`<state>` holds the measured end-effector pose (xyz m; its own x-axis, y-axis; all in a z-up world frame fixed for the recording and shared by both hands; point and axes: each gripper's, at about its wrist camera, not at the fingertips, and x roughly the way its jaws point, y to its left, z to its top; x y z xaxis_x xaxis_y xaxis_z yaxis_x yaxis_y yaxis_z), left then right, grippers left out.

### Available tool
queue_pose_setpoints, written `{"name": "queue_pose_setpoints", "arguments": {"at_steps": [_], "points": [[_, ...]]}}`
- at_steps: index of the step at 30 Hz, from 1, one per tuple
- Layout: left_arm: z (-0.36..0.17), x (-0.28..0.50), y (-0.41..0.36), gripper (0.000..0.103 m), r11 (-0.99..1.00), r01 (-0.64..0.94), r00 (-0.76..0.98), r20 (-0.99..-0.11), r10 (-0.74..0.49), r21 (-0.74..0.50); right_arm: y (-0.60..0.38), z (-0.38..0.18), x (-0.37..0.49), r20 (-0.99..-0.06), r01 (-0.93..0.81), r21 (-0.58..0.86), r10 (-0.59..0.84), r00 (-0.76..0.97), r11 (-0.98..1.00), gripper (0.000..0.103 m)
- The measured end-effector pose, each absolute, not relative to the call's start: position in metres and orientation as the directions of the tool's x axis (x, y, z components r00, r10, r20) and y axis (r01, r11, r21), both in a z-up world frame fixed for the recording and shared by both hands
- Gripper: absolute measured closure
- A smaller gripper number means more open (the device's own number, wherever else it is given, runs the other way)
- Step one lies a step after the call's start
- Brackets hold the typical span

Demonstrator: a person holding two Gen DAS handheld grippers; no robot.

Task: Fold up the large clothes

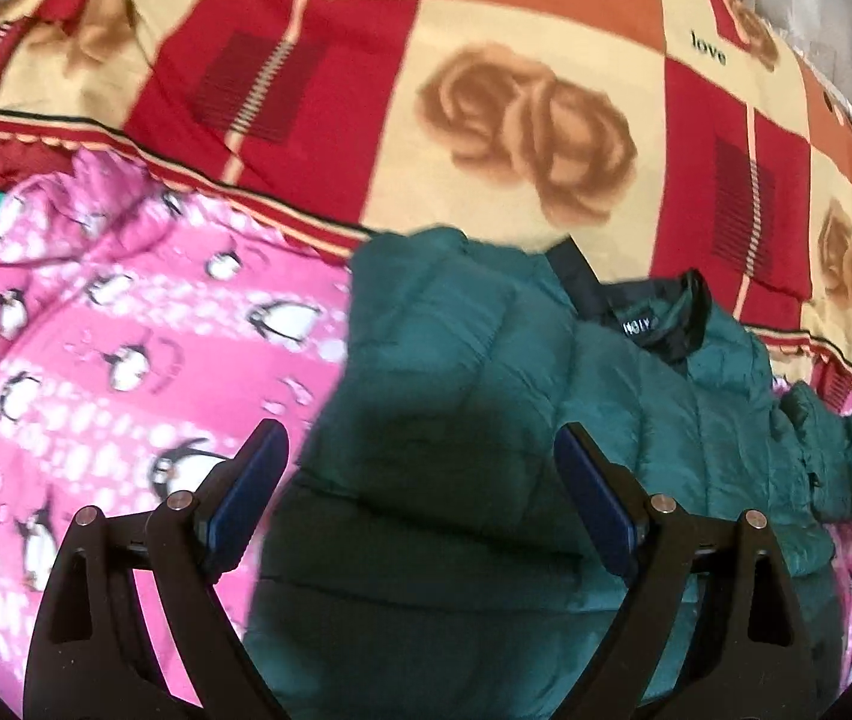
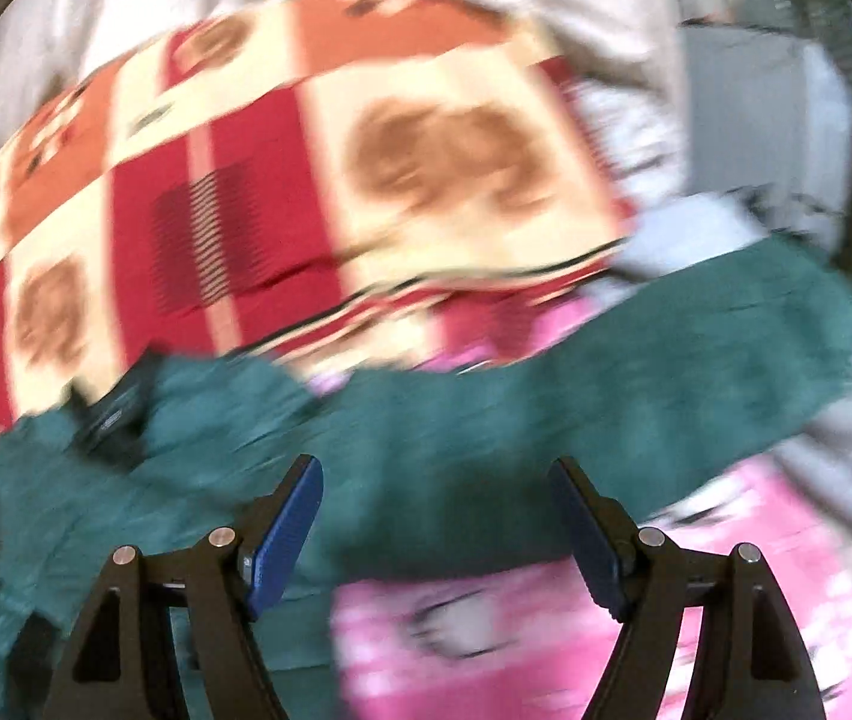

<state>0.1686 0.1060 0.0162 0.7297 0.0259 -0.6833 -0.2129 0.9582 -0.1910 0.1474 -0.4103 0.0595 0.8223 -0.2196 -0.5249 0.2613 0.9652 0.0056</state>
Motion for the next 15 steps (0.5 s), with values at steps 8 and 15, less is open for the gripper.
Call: {"name": "queue_pose_setpoints", "arguments": {"at_steps": [8, 15], "points": [[0.022, 0.159, 0.097, 0.013, 0.967, -0.196, 0.766, -0.642, 0.046, -0.164, -0.532, 0.065, 0.1, -0.394, 0.348, 0.109, -0.281, 0.875, 0.931, 0.036], [0.019, 0.167, 0.083, 0.013, 0.971, -0.167, 0.759, -0.651, 0.014, -0.174, -0.561, 0.06, 0.095, -0.372, 0.318, 0.206, -0.226, 0.9, 0.926, 0.041]]}}
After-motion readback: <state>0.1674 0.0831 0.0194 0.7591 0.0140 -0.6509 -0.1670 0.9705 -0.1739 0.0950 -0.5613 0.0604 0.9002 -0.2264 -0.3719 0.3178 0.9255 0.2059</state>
